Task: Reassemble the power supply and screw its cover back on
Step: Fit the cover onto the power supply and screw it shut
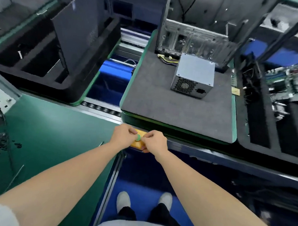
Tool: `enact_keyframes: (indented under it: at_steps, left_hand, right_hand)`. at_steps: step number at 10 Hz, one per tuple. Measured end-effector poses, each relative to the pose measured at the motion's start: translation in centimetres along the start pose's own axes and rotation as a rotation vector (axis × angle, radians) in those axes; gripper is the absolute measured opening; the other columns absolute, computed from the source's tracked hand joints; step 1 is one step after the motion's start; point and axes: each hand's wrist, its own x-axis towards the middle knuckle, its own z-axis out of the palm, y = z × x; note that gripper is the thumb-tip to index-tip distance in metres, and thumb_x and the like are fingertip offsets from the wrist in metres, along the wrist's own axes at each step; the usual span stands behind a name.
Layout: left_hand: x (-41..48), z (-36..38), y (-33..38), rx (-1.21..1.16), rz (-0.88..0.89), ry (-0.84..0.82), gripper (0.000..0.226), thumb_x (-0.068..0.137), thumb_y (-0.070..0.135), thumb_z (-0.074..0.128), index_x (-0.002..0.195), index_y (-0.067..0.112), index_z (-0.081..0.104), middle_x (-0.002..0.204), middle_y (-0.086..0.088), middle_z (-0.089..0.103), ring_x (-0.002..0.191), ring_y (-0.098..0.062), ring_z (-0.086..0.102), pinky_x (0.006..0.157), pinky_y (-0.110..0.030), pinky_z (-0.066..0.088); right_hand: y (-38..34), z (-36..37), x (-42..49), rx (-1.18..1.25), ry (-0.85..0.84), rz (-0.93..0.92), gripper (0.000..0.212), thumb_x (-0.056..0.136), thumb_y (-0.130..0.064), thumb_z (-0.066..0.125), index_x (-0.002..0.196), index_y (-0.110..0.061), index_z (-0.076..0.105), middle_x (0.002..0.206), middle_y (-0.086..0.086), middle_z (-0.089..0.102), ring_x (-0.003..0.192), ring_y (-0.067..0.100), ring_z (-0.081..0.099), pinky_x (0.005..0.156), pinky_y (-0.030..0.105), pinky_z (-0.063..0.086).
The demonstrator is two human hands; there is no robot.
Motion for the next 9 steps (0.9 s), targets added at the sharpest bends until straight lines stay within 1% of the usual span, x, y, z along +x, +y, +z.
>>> enact_keyframes:
  at_steps: [1, 2, 3, 4, 5, 6, 7, 8, 9]
  left_hand:
    - [0.5, -0.2, -0.1, -0.011, -0.024, -0.008, 0.014, 0.080, 0.019, 0.082, 0.094, 0.023, 0.082, 0.094, 0.009, 0.075, 0.099, -0.013, 0.065, 0.089, -0.028, 0.053]
    - [0.6, -0.6, 0.1, -0.074, -0.080, -0.030, 0.014, 0.075, 0.014, 0.083, 0.083, 0.025, 0.082, 0.078, 0.013, 0.072, 0.081, -0.009, 0.067, 0.067, -0.017, 0.052]
    - [0.7, -0.6, 0.6, -0.069, -0.112, -0.029, 0.019, 0.072, 0.010, 0.082, 0.073, 0.029, 0.078, 0.071, 0.011, 0.073, 0.067, -0.002, 0.065, 0.048, -0.009, 0.043]
    - [0.8, -0.5, 0.8, -0.073, -0.124, -0.011, 0.026, 0.071, 0.008, 0.080, 0.062, 0.031, 0.074, 0.066, 0.012, 0.071, 0.064, 0.000, 0.062, 0.045, -0.009, 0.041]
    - [0.9, -0.4, 1.0, -0.075, -0.130, -0.021, 0.031, 0.071, 0.007, 0.078, 0.055, 0.032, 0.070, 0.065, 0.011, 0.071, 0.065, -0.002, 0.062, 0.046, -0.012, 0.041]
    - [0.7, -0.4, 1.3, -0.072, -0.139, -0.023, 0.029, 0.071, 0.006, 0.078, 0.056, 0.030, 0.071, 0.065, 0.012, 0.070, 0.066, -0.002, 0.061, 0.048, -0.013, 0.043]
    - [0.5, -0.1, 1.4, -0.088, -0.141, -0.022, 0.022, 0.071, 0.005, 0.078, 0.060, 0.024, 0.074, 0.068, 0.003, 0.073, 0.065, -0.012, 0.066, 0.050, -0.020, 0.049]
    - [0.6, 0.4, 1.8, -0.111, -0.125, 0.003, 0.016, 0.071, 0.006, 0.080, 0.073, 0.021, 0.076, 0.079, 0.003, 0.074, 0.078, -0.017, 0.068, 0.062, -0.027, 0.054]
    - [-0.1, 1.6, 2.3, -0.085, -0.028, 0.082, 0.018, 0.073, 0.005, 0.078, 0.080, 0.021, 0.075, 0.077, 0.005, 0.070, 0.078, -0.015, 0.066, 0.070, -0.028, 0.053]
  right_hand:
    - [0.4, 0.2, 0.0, 0.030, 0.004, 0.037, 0.008, 0.087, -0.015, 0.071, 0.095, -0.013, 0.071, 0.094, 0.008, 0.075, 0.068, 0.026, 0.077, 0.071, 0.044, 0.066]
    - [0.1, 0.6, 0.0, 0.037, 0.014, 0.101, 0.015, 0.086, -0.022, 0.076, 0.096, -0.012, 0.071, 0.091, 0.009, 0.076, 0.068, 0.027, 0.078, 0.072, 0.044, 0.066]
    - [-0.4, 1.1, 0.2, 0.004, 0.027, 0.161, 0.028, 0.083, -0.034, 0.081, 0.099, -0.014, 0.068, 0.095, 0.009, 0.074, 0.067, 0.026, 0.077, 0.070, 0.041, 0.066]
    - [-0.9, 1.3, 0.3, -0.038, 0.044, 0.187, 0.032, 0.080, -0.037, 0.081, 0.099, -0.016, 0.066, 0.096, 0.008, 0.073, 0.067, 0.025, 0.076, 0.064, 0.034, 0.065]
    - [-1.1, 1.2, 0.3, -0.041, 0.049, 0.199, 0.034, 0.079, -0.037, 0.082, 0.101, -0.016, 0.067, 0.096, 0.009, 0.073, 0.070, 0.025, 0.076, 0.061, 0.031, 0.064]
    - [-1.0, 1.0, 0.2, -0.045, 0.035, 0.189, 0.036, 0.081, -0.040, 0.082, 0.105, -0.016, 0.068, 0.097, 0.009, 0.073, 0.072, 0.024, 0.076, 0.058, 0.028, 0.061]
    - [-0.7, 0.8, 0.1, -0.035, 0.031, 0.160, 0.032, 0.085, -0.039, 0.082, 0.103, -0.016, 0.069, 0.098, 0.006, 0.072, 0.073, 0.023, 0.076, 0.062, 0.029, 0.063]
    - [0.0, 0.6, 0.2, -0.007, 0.003, 0.105, 0.018, 0.088, -0.030, 0.078, 0.098, -0.017, 0.071, 0.100, 0.006, 0.072, 0.083, 0.025, 0.075, 0.074, 0.039, 0.066]
    - [0.7, -0.4, 0.0, 0.026, -0.007, 0.046, 0.003, 0.090, -0.025, 0.071, 0.091, -0.021, 0.071, 0.102, 0.006, 0.073, 0.089, 0.028, 0.075, 0.080, 0.045, 0.064]
